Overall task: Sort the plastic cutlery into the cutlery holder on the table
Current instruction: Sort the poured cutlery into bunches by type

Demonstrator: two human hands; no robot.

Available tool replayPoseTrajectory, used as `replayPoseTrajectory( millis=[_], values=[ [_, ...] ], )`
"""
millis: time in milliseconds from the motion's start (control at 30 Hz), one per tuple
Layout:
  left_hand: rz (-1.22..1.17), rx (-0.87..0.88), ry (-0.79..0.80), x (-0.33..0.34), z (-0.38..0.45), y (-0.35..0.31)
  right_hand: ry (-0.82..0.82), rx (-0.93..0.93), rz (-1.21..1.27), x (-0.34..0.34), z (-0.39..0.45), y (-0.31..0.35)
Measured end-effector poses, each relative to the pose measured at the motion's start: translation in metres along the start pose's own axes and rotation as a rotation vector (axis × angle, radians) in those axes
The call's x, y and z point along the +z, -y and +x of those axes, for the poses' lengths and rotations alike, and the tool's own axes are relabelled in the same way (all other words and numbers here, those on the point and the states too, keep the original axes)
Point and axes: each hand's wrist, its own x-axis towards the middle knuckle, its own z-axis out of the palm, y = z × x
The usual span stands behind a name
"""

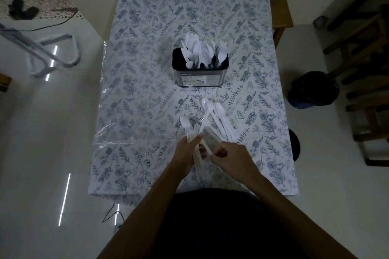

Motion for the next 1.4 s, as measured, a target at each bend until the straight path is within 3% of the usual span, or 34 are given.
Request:
replayPoseTrajectory(
  millis=[133, 267, 467, 767, 1033, 1233, 1400],
  values=[
    [-0.04, 0.043, -0.045, -0.002, 0.001, 0.003, 0.021, -0.09, 0.078, 0.005, 0.007, 0.005],
    [-0.116, 0.056, -0.131, -0.011, 0.0, -0.004, -0.146, -0.072, -0.285, 0.003, 0.039, -0.012],
    [-0.034, 0.088, -0.159, -0.015, -0.003, -0.003, -0.083, -0.054, -0.521, 0.01, 0.063, -0.021],
    [-0.033, 0.073, -0.171, -0.015, -0.002, -0.002, -0.082, -0.019, -0.472, 0.01, 0.063, -0.028],
    [-0.053, 0.049, -0.19, -0.015, 0.001, -0.005, -0.052, 0.058, -0.202, -0.011, 0.048, -0.017],
    [-0.037, 0.036, -0.066, -0.004, -0.003, -0.004, 0.105, 0.106, 0.01, -0.036, 0.01, 0.0],
    [-0.042, 0.079, 0.016, 0.012, -0.005, -0.008, 0.122, 0.06, 0.051, -0.024, 0.0, 0.01]
  ],
)
